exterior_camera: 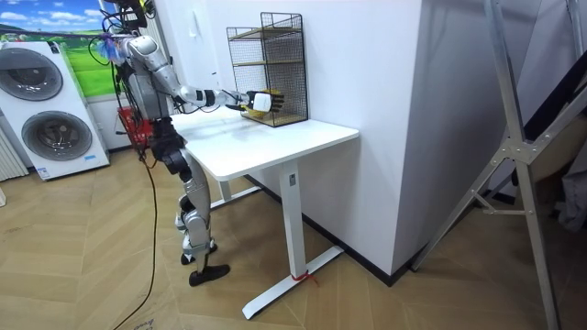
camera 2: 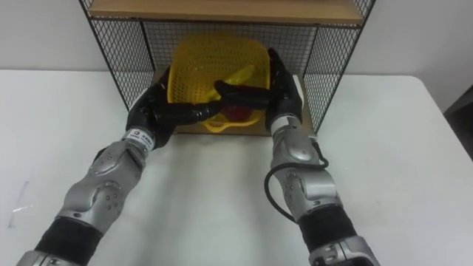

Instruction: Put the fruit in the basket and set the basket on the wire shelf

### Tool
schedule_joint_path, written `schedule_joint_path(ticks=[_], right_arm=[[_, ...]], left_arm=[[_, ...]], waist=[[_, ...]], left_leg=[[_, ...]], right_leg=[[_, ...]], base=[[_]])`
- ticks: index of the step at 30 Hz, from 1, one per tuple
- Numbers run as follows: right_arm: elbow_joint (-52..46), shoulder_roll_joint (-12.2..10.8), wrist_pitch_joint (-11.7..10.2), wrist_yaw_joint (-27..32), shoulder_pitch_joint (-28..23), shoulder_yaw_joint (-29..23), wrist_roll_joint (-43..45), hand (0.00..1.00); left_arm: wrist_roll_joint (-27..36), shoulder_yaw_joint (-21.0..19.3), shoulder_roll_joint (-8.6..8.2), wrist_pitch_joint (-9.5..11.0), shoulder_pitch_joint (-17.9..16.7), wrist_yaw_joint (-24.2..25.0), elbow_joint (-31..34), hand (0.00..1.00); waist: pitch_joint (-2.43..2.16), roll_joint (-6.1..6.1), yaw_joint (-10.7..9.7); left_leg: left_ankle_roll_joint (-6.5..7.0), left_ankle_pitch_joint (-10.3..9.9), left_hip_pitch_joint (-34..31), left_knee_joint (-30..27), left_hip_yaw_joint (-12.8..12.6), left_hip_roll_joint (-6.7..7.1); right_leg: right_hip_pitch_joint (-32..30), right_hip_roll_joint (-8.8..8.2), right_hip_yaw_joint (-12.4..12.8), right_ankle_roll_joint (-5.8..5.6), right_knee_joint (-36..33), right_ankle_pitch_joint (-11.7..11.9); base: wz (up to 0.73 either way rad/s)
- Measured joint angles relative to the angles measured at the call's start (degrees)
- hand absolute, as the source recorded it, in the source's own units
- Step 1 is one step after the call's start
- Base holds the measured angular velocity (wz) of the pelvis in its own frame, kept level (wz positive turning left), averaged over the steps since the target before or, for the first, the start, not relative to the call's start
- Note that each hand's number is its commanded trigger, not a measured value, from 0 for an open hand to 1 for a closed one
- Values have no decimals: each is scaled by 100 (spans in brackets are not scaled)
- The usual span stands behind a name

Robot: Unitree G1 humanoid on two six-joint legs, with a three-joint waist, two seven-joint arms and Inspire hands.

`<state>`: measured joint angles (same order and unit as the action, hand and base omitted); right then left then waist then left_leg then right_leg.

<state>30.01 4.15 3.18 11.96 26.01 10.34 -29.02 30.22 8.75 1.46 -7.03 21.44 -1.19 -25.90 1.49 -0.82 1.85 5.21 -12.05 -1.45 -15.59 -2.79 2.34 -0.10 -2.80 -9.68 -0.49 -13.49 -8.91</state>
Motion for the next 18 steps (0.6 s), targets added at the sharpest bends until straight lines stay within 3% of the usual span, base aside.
schedule_joint_path(ticks=[6, 14, 18], right_arm=[[523, -30, 69, -100, 363, -52, 23, 0], [534, -31, 77, -269, 371, -104, 25, 0], [533, -24, 209, -270, 370, -298, 50, 0]], left_arm=[[-1, -189, -3, -135, 27, -52, 0, 0], [-90, -256, 76, -207, 31, -50, -2, 0], [-118, -347, 79, -276, 31, -56, 1, 0]], waist=[[0, 8, -17], [-5, 17, -37], [-28, 60, -54]], left_leg=[[-1, 24, 25, 8, -2, 8], [0, 25, 58, 16, -7, 9], [0, 25, 45, 19, -8, 13]], right_leg=[[22, -3, -2, 0, 5, 0], [40, -6, 11, 0, -2, 0], [16, 2, 6, 0, -7, 0]], base=[[0], [0], [0]])
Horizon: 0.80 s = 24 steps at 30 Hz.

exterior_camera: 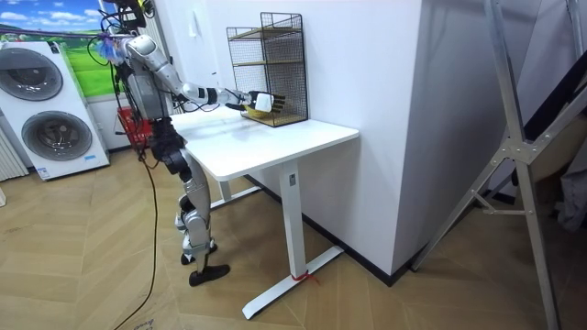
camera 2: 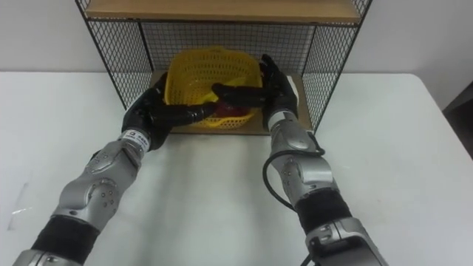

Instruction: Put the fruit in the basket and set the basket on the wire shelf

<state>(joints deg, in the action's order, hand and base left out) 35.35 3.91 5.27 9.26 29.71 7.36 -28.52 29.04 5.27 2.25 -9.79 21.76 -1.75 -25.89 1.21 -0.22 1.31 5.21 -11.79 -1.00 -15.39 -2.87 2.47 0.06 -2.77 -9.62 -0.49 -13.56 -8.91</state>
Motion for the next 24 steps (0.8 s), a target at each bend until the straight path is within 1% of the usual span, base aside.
schedule_joint_path(ticks=[2, 4, 6, 8, 11, 14, 17, 18, 20, 22, 24], right_arm=[[0, 41, 9, -5, -2, -29, 4, 0], [-1, 69, 14, -23, -3, -115, 3, 0], [-5, 102, 14, -53, -5, -263, 51, 0], [-5, 111, 14, -67, -7, -334, 175, 0], [-6, 117, 13, -69, -68, -445, 179, 0], [-6, 119, 13, -71, -190, -470, 182, 0], [-62, 127, 12, -153, -415, -477, 178, 0], [-138, 124, 12, -205, -539, -475, 173, 0], [-297, 123, 12, -226, -718, -475, 168, 0], [-319, 130, 12, -252, -785, -475, 163, 0], [-413, 133, 12, -291, -839, -471, 163, 0]], left_arm=[[-106, -80, 19, -40, 0, -3, 3, 0], [-132, -146, 76, -43, -1, -4, 15, 0], [-277, -319, 139, -73, -1, -6, 77, 0], [-369, -372, 170, -74, -1, -9, 156, 0], [-393, -436, 169, -74, -2, -9, 182, 0], [-401, -444, 169, -74, -2, -8, 193, 0], [-502, -495, 170, -93, -20, -7, 302, 0], [-504, -514, 174, -95, -28, -7, 387, 0], [-572, -513, 175, -96, -28, -8, 526, 0], [-708, -515, 181, -96, -31, -8, 612, 0], [-876, -509, 179, -95, -163, -8, 798, 0]], waist=[[-25, 38, -25], [-42, 65, -65], [-63, 91, -97], [-65, 95, -104], [-68, 92, -119], [-133, 95, -111], [-152, 92, -64], [-168, 91, -56], [-171, 96, -26], [-174, 98, 2], [-174, 98, 23]], left_leg=[[1, 0, -8, 0, 6, 2], [2, 2, -8, -1, 17, 1], [-2, 4, 9, 0, 18, -1], [-8, 8, 35, 0, 18, -2], [-10, 10, 112, 5, 17, -3], [-10, 10, 146, 10, 5, -3], [-13, 22, 258, 74, -30, -7], [-16, 37, 270, 102, -37, -6], [-22, 51, 275, 108, -36, -7], [-29, 75, 297, 145, -41, -8], [-42, 115, 353, 230, -44, -7]], right_leg=[[-3, -6, -9, 0, 1, 0], [2, -6, -23, 0, 1, 0], [13, -7, -20, 0, 0, 0], [38, -12, -19, 0, 0, 0], [109, -11, -15, 0, 0, 0], [136, -10, 0, 0, -4, 0], [194, -6, 33, 1, -4, 1], [196, -8, 33, 4, -5, 2], [194, -9, 30, 9, -8, 5], [193, -9, 33, 15, -16, 9], [210, -8, 39, 24, -13, 15]], base=[[2], [0], [0], [0], [0], [-1], [-6], [-4], [0], [0], [0]])
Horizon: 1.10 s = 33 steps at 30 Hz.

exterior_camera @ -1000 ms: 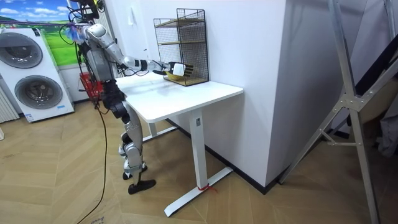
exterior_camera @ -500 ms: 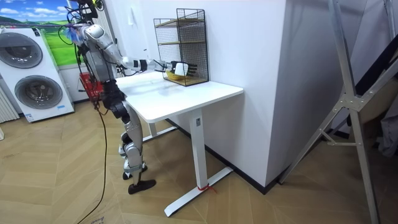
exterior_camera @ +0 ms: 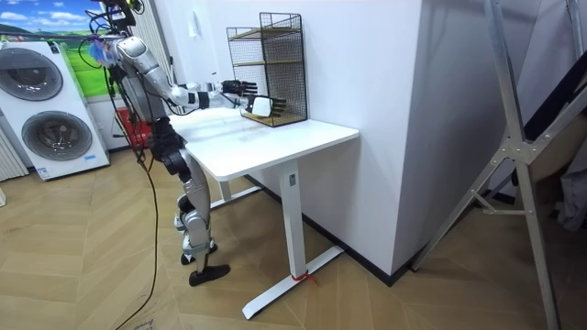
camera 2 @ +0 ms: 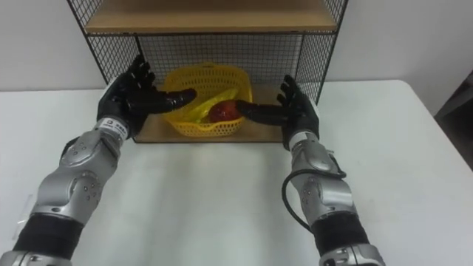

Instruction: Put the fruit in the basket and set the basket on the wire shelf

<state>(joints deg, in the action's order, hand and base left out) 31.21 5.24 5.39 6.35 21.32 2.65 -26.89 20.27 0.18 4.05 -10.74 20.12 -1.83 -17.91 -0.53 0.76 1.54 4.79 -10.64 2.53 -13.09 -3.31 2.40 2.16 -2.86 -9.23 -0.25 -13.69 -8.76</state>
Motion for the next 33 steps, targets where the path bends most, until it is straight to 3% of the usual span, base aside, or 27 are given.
schedule_joint_path(ticks=[5, 13, 17, 22, 26, 31, 33], right_arm=[[-197, 12, -34, -110, -85, 7, 13, 0], [-851, 83, -110, -133, -469, 5, 220, 0], [-1496, 87, -313, -131, -803, 22, 337, 0], [-2133, 72, -460, -150, -1264, 169, 332, 0], [-2743, 93, -548, -160, -1716, 273, 394, 0], [-3088, 134, -738, -416, -2088, 275, 620, 0], [-3339, 170, -859, -613, -2424, 270, 822, 0]], left_arm=[[-20, 21, -4, 32, -397, 1, 301, 0], [-178, -42, 69, 120, -624, 39, 664, 0], [-176, -16, 65, 398, -946, 41, 1302, 0], [-152, 67, 61, 501, -1412, 41, 1778, 0], [-22, 226, 71, 873, -2080, 42, 2377, 0], [198, 297, 65, 1096, -2546, 56, 2378, 0], [278, 335, 67, 1276, -2922, 137, 2396, 0]], waist=[[0, 0, -4], [24, -54, 27], [57, -126, 21], [57, -129, 27], [53, -135, 30], [49, -131, 30], [49, -132, 24]], left_leg=[[-17, 23, 55, 54, 9, -7], [-13, 26, 24, 81, 34, 6], [-12, 28, 6, 100, 45, 7], [-13, 30, 10, 139, 44, 7], [-13, 30, 0, 144, 39, 4], [-13, 30, 1, 151, 31, 5], [-13, 30, -4, 153, 27, 3]], right_leg=[[36, 8, -19, 1, 5, -1], [27, 3, -36, 1, 25, -1], [40, 10, -50, 10, 114, 7], [68, 40, -53, 12, 118, 8], [61, 52, -54, 9, 199, 21], [77, 52, -49, 10, 205, 27], [64, 61, -32, 7, 210, 29]], base=[[0], [1], [0], [0], [0], [0], [0]])
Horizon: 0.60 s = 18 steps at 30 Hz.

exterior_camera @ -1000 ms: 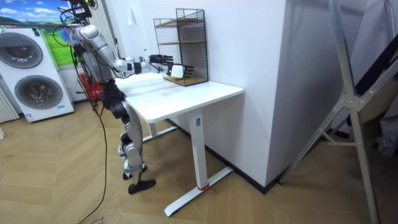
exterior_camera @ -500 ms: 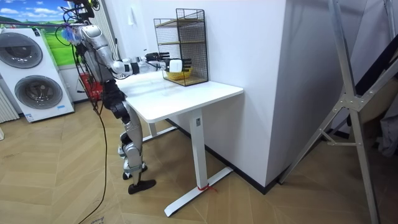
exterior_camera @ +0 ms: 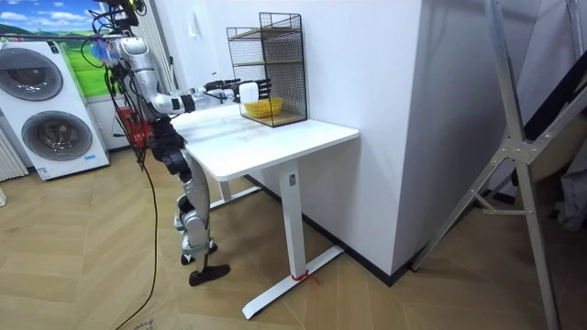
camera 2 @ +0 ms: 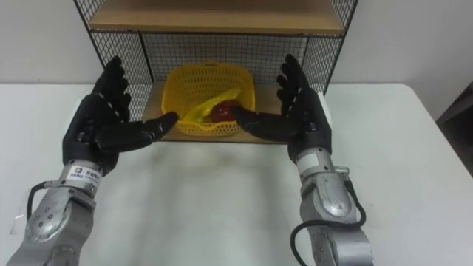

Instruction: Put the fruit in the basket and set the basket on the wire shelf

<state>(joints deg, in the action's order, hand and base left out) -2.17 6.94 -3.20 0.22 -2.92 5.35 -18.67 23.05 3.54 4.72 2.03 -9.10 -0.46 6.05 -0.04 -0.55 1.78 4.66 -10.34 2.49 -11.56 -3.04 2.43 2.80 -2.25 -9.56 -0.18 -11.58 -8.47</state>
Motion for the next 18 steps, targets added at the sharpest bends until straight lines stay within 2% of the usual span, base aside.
schedule_joint_path(ticks=[2, 3, 5, 8, 11, 16, 18], right_arm=[[-162, 25, -17, -109, -257, 0, 106, 0], [-179, 22, -51, -181, -365, 5, 132, 0], [-358, 37, -63, -275, -585, 6, 175, 0], [-535, 49, -313, -542, -899, -1, 383, 0], [-595, 59, -418, -675, -1206, -7, 498, 0], [-655, 115, -447, -748, -1596, -158, 503, 0], [-682, 185, -449, -745, -1666, -340, 575, 0]], left_arm=[[-26, -7, 2, 6, -263, 34, 37, 0], [-29, -2, 13, 6, -404, 56, 92, 0], [-28, 59, 78, 52, -579, 95, 239, 0], [-20, 59, 161, 261, -792, 108, 439, 0], [-19, 54, 199, 505, -991, 108, 502, 0], [-168, 28, 295, 658, -1347, 107, 502, 0], [-241, -94, 295, 723, -1513, 107, 506, 0]], waist=[[-13, -5, 15], [-50, -21, 11], [-76, -51, 11], [-68, -54, 8], [-55, -32, 8], [-50, -14, 7], [-27, -19, -5]], left_leg=[[0, 0, -17, -1, -9, -2], [-2, 1, -78, -8, -12, -5], [-3, 1, -96, -14, -7, -10], [-4, 0, -104, -11, -9, -14], [-5, -1, -91, -3, -10, -15], [-12, 1, -97, 27, -17, -16], [-15, 6, -139, 26, -18, -16]], right_leg=[[-35, 7, 24, -1, -9, 0], [-91, 8, 26, -1, -11, 1], [-109, 7, -2, 7, -4, 6], [-109, 13, -1, 10, 10, 19], [-86, 13, 1, 10, 15, 22], [-155, 41, 82, 8, 87, 21], [-190, 42, 73, 10, 89, 36]], base=[[-2], [0], [0], [0], [0], [-1], [0]])
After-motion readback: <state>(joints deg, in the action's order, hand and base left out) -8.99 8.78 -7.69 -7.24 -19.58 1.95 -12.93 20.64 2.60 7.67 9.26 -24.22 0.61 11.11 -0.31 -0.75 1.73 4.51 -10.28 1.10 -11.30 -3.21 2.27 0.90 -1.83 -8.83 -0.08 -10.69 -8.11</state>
